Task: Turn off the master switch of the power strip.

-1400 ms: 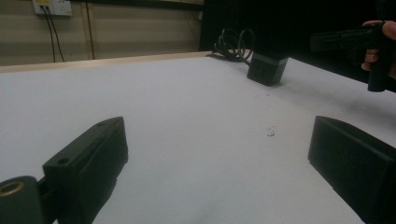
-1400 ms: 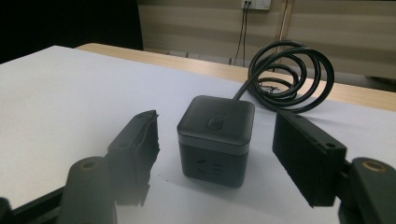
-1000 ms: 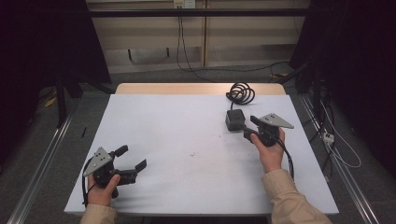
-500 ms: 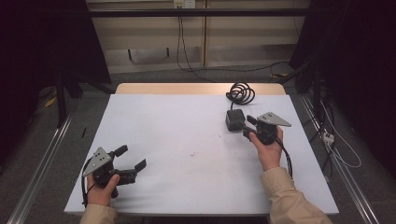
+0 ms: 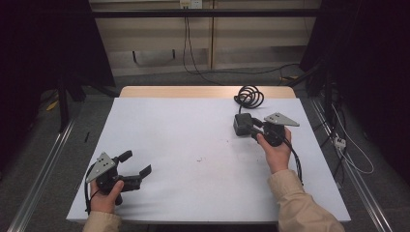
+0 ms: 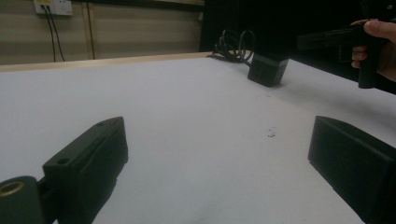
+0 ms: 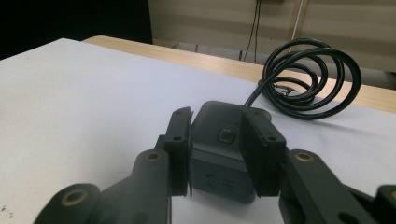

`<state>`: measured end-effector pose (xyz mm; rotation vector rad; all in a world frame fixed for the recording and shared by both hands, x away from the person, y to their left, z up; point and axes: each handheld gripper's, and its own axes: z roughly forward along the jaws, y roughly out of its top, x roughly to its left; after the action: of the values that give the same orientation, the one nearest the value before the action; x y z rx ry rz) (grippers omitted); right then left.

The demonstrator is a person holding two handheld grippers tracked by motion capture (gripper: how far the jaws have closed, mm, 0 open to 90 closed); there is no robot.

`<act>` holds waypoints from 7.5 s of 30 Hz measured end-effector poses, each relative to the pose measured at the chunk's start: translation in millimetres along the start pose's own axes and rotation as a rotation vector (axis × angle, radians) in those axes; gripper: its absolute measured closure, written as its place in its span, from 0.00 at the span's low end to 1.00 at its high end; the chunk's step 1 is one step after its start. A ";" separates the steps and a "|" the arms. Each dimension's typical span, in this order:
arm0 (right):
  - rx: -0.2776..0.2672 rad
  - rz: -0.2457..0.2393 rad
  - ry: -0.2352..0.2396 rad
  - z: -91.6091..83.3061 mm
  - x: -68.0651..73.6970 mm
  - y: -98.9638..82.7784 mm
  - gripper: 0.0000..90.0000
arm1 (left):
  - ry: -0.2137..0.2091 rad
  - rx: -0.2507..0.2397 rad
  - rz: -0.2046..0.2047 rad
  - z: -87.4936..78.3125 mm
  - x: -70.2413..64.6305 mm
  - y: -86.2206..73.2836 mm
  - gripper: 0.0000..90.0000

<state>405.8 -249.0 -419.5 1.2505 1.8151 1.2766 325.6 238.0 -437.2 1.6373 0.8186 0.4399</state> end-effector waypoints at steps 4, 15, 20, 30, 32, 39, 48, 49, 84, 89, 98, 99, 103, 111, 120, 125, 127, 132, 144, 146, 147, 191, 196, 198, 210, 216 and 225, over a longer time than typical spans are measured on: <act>0.004 0.006 0.008 1.5 -1.2 1.7 0.76 | 0.001 0.001 0.000 0.2 0.0 0.0 0.05; 0.017 0.005 0.021 5.5 -1.3 4.4 0.83 | 0.001 0.001 -0.001 0.3 0.1 -0.1 0.05; 0.026 0.001 0.021 8.2 -0.5 6.0 0.86 | 0.002 0.001 -0.002 0.3 0.2 -0.1 0.05; 0.033 0.003 0.020 11.5 -1.7 5.8 0.90 | 0.002 0.001 -0.001 0.4 0.1 0.0 0.05; 0.036 0.006 0.020 12.5 -2.9 5.3 0.91 | 0.003 0.001 -0.001 0.3 0.2 0.0 0.05; 0.035 0.020 0.027 14.2 -5.5 4.2 0.93 | 0.003 0.003 0.004 0.7 0.1 -0.1 0.05; 0.038 0.030 0.040 16.4 -6.0 7.3 0.95 | 0.003 0.002 0.003 0.7 -0.1 -0.1 0.05; 0.038 0.028 0.040 16.7 -5.9 7.7 0.95 | 0.004 0.002 0.003 0.8 -0.1 -0.1 0.05; 0.051 0.026 0.027 31.4 -8.8 7.6 1.00 | 0.007 0.001 0.000 0.9 0.4 -0.5 0.05; 0.054 0.026 0.025 32.5 -10.1 6.9 1.00 | 0.006 0.001 -0.002 1.3 0.3 -0.6 0.05; 0.058 0.025 0.022 34.5 -11.9 5.5 1.00 | 0.008 0.003 -0.001 1.3 0.4 -0.7 0.05; 0.060 0.025 0.021 34.8 -11.8 5.4 1.00 | 0.008 0.002 -0.001 1.3 0.5 -0.7 0.05; 0.062 0.019 0.021 35.9 -11.9 6.2 1.00 | 0.008 0.003 -0.001 1.3 0.3 -0.7 0.05; 0.064 0.009 0.021 37.7 -10.6 8.8 1.00 | 0.008 0.002 -0.002 1.3 0.4 -0.8 0.05; 0.077 0.006 0.017 38.7 -11.1 7.0 1.00 | 0.008 0.002 -0.002 1.2 0.8 -0.9 0.05; 0.083 0.001 0.010 39.2 -12.4 5.4 1.00 | 0.008 0.004 -0.001 1.4 0.8 -1.0 0.05; 0.085 0.003 0.010 39.4 -12.1 5.2 1.00 | 0.008 0.004 -0.002 1.5 0.7 -1.1 0.05; 0.090 -0.001 0.008 39.9 -12.3 4.3 1.00 | 0.007 0.004 -0.002 1.4 0.9 -1.1 0.05; 0.093 -0.007 0.002 40.3 -13.0 1.3 1.00 | 0.008 0.005 -0.001 1.4 0.9 -1.2 0.05; 0.093 -0.007 0.002 40.5 -12.6 1.3 1.00 | 0.008 0.005 -0.002 1.4 1.0 -1.2 0.05; 0.093 -0.010 0.002 40.7 -12.3 1.3 1.00 | 0.009 0.005 -0.001 1.3 0.9 -1.2 0.05; 0.078 -0.013 -0.003 40.8 -11.7 -1.9 1.00 | 0.005 0.007 0.002 1.6 -1.4 -1.4 0.05; 0.071 -0.013 -0.005 40.7 -11.1 -2.9 1.00 | 0.006 0.006 0.002 1.4 -1.2 -1.4 0.05; 0.072 -0.020 -0.009 40.7 -10.4 -3.0 1.00 | 0.005 0.007 0.002 1.6 -1.4 -1.4 0.05; 0.064 0.001 -0.001 40.5 -12.0 -4.8 1.00 | 0.004 0.009 0.004 1.5 -1.5 -1.4 0.05; 0.056 0.010 0.001 40.5 -12.4 -6.0 1.00 | 0.005 0.010 0.005 1.3 -1.1 -1.6 0.05; 0.053 0.004 -0.001 40.0 -12.0 -6.0 1.00 | 0.007 0.007 0.004 0.7 -0.5 -1.4 0.05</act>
<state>442.3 -245.6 -440.5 1.2836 1.8577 1.2364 325.3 237.2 -438.7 1.6453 0.8231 0.4457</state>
